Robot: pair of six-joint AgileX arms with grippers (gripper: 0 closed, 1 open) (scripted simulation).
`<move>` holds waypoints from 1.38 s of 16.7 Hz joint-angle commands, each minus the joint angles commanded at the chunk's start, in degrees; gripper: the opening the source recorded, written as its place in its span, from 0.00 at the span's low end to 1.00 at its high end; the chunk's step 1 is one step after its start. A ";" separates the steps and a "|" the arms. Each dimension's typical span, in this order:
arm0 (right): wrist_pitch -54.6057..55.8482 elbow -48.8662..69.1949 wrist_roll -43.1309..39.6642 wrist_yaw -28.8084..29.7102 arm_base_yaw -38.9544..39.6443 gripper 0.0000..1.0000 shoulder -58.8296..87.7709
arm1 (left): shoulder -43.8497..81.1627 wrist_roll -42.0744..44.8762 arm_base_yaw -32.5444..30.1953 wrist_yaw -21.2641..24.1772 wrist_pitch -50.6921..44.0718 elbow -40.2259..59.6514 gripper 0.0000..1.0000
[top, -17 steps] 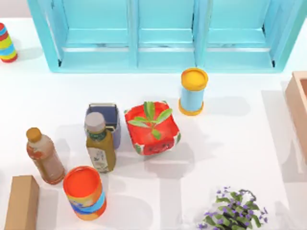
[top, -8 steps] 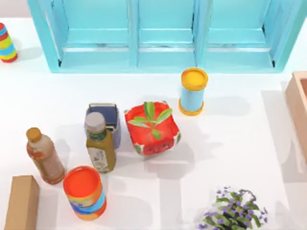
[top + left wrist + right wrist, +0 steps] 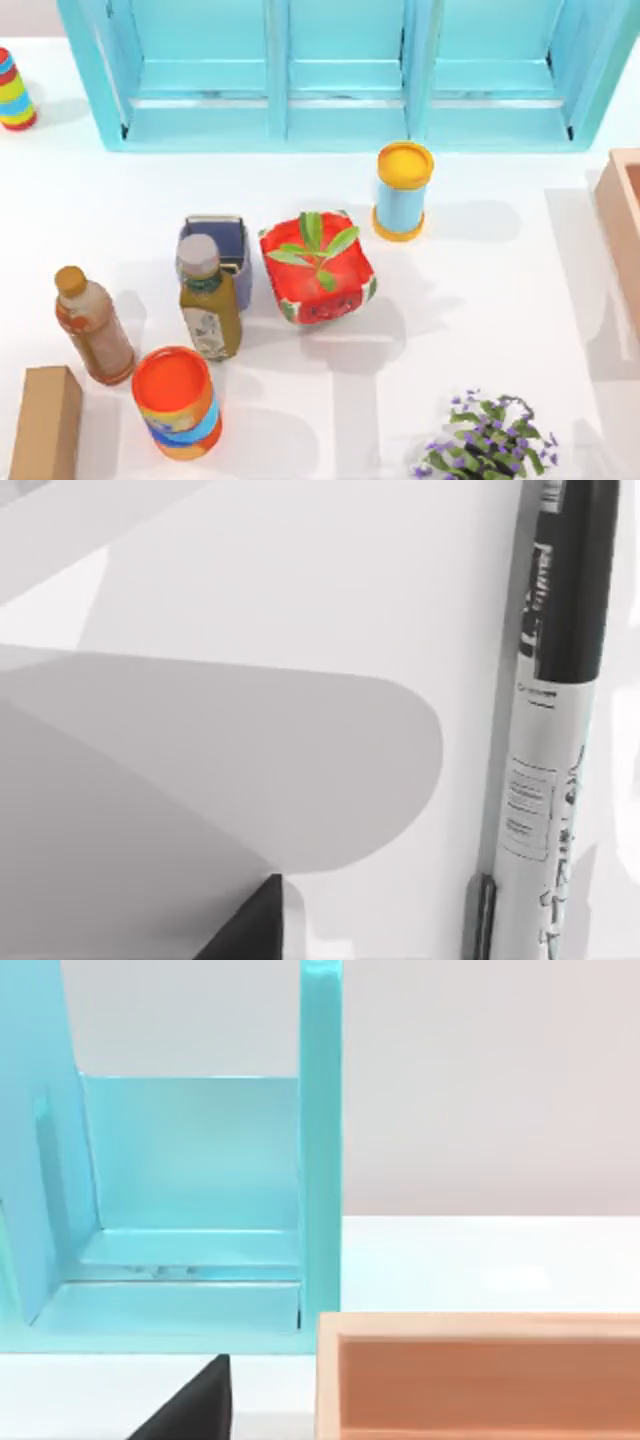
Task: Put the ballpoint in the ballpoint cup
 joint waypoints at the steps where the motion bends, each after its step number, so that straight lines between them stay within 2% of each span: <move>1: 0.00 0.00 0.00 0.00 0.00 1.00 0.00 | 1.29 -1.15 -0.99 -0.17 2.53 -0.58 1.00; 4: 0.00 0.00 0.00 0.00 0.00 1.00 0.00 | 3.71 -3.29 -2.87 -0.51 6.59 -1.51 1.00; 8: 0.00 0.00 0.00 0.00 0.00 1.00 0.00 | 3.81 -3.39 -2.96 -0.52 6.75 -1.54 1.00; 21: 0.00 0.00 0.00 0.00 0.00 1.00 0.00 | 3.81 -3.39 -2.96 -0.52 6.75 -1.54 0.02; 23: 0.00 0.00 0.00 0.00 0.00 1.00 0.00 | 3.81 -3.39 -2.96 -0.52 6.75 -1.54 0.00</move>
